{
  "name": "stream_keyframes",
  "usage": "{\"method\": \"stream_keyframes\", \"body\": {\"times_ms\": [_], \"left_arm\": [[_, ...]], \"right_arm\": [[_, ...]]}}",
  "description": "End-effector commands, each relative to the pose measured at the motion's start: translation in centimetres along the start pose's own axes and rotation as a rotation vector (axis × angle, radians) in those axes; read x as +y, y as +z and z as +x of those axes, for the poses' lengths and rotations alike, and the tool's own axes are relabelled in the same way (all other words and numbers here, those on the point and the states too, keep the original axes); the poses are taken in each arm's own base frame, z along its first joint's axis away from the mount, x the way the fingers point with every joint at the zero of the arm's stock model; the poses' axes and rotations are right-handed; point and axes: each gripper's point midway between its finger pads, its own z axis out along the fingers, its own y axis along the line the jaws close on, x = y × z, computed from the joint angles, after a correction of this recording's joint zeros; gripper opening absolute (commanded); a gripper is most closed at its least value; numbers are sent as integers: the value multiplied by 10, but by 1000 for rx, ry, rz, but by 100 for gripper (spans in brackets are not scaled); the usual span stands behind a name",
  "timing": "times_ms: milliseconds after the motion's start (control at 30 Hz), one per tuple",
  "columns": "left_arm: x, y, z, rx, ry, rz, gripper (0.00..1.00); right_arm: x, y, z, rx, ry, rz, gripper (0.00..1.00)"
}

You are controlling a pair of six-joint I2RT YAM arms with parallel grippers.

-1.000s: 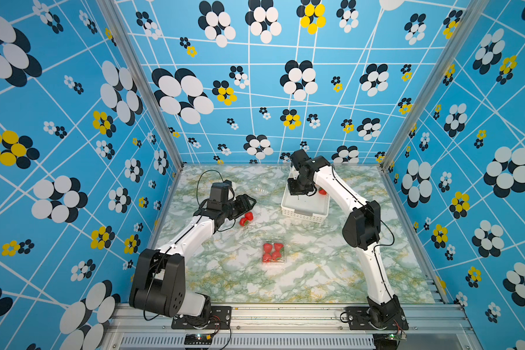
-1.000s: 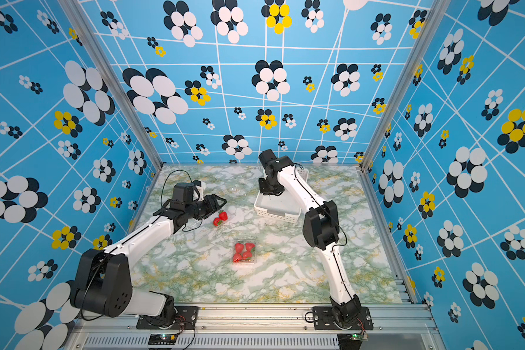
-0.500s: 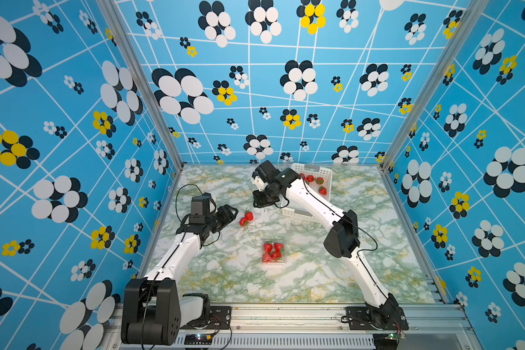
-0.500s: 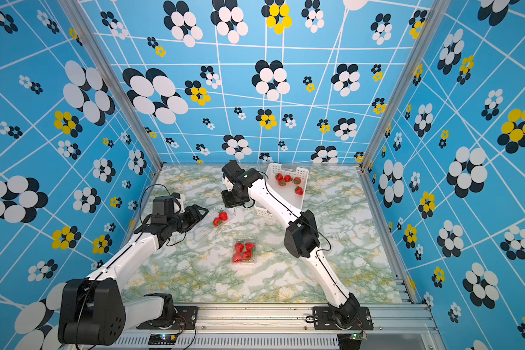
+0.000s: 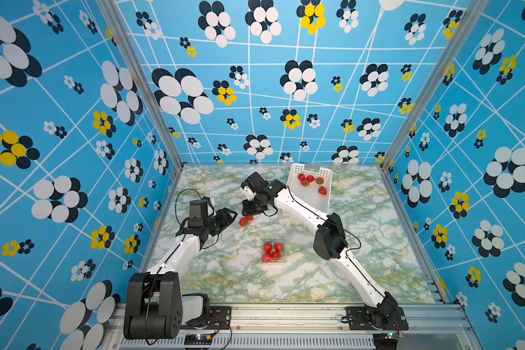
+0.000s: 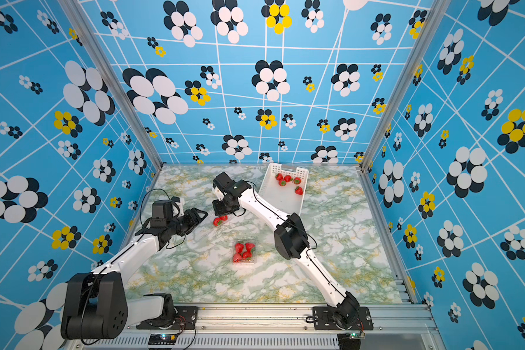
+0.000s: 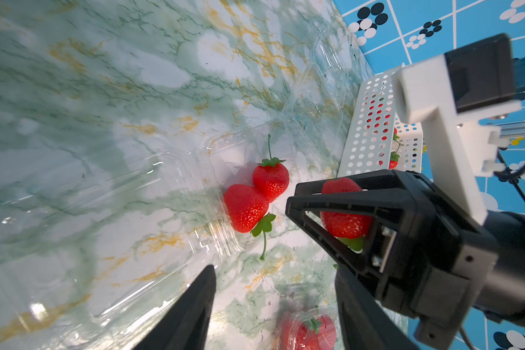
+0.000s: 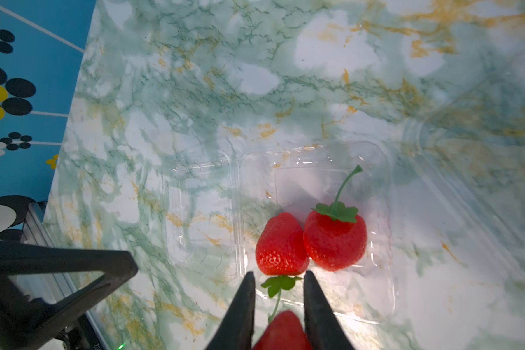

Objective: Pack strawberries into containers
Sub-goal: Place the strawberry in the packing box.

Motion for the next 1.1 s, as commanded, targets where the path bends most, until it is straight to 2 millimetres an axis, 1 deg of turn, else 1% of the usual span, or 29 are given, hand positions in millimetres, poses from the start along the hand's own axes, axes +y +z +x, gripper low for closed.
{"method": "stream_keyframes", "body": {"times_ms": [0,267,300,567,1067], "left_arm": [[3,6,2,11,5,27,64],[5,10,3,19,2,31,64],[5,10,3,18,3,32,64],[8,14,4,26,1,32,64],[15,23,7,36,-14,35,64]], "right_arm": [[8,1,-7,-23,-13,-31,27],[1,14,0,2,-7,-20,30],[1,15,1,4,-7,-21,31],[0,15,2,6,-9,-17,37],[-3,20,5,18,-2,-14,40]]}}
